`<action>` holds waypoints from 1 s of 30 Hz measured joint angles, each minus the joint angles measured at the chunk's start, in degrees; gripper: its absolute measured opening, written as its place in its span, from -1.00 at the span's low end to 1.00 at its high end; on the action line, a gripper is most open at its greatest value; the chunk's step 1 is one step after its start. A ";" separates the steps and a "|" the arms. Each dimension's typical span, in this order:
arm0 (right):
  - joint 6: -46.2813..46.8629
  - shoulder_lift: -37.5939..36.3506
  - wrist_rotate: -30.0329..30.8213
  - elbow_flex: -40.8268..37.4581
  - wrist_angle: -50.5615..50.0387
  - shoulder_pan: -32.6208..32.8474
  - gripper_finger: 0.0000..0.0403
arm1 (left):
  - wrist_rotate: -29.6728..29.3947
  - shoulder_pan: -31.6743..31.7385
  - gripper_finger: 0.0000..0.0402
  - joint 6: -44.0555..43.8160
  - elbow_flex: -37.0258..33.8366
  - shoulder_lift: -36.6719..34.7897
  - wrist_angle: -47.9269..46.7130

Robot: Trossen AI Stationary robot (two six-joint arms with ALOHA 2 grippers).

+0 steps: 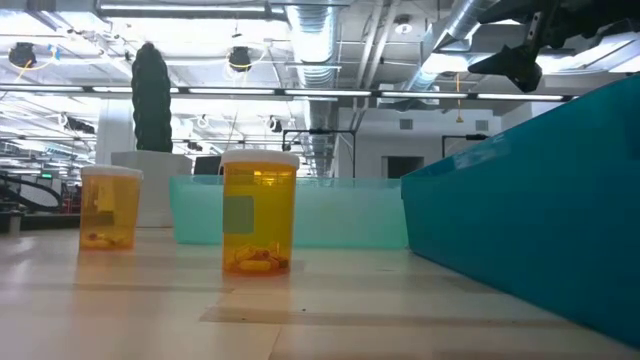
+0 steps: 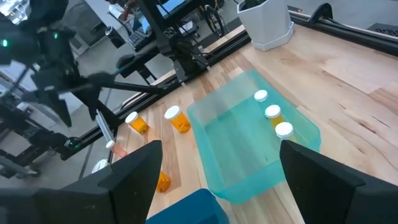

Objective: Pick and place medicine bottles into bin by pill shape (circle, oval)
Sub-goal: Put the pink pill bottle into the light blue bin

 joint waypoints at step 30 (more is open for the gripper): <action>-0.44 0.00 -0.02 0.00 -1.11 0.02 0.66 | 3.76 -9.28 0.53 -9.64 -1.40 18.01 0.92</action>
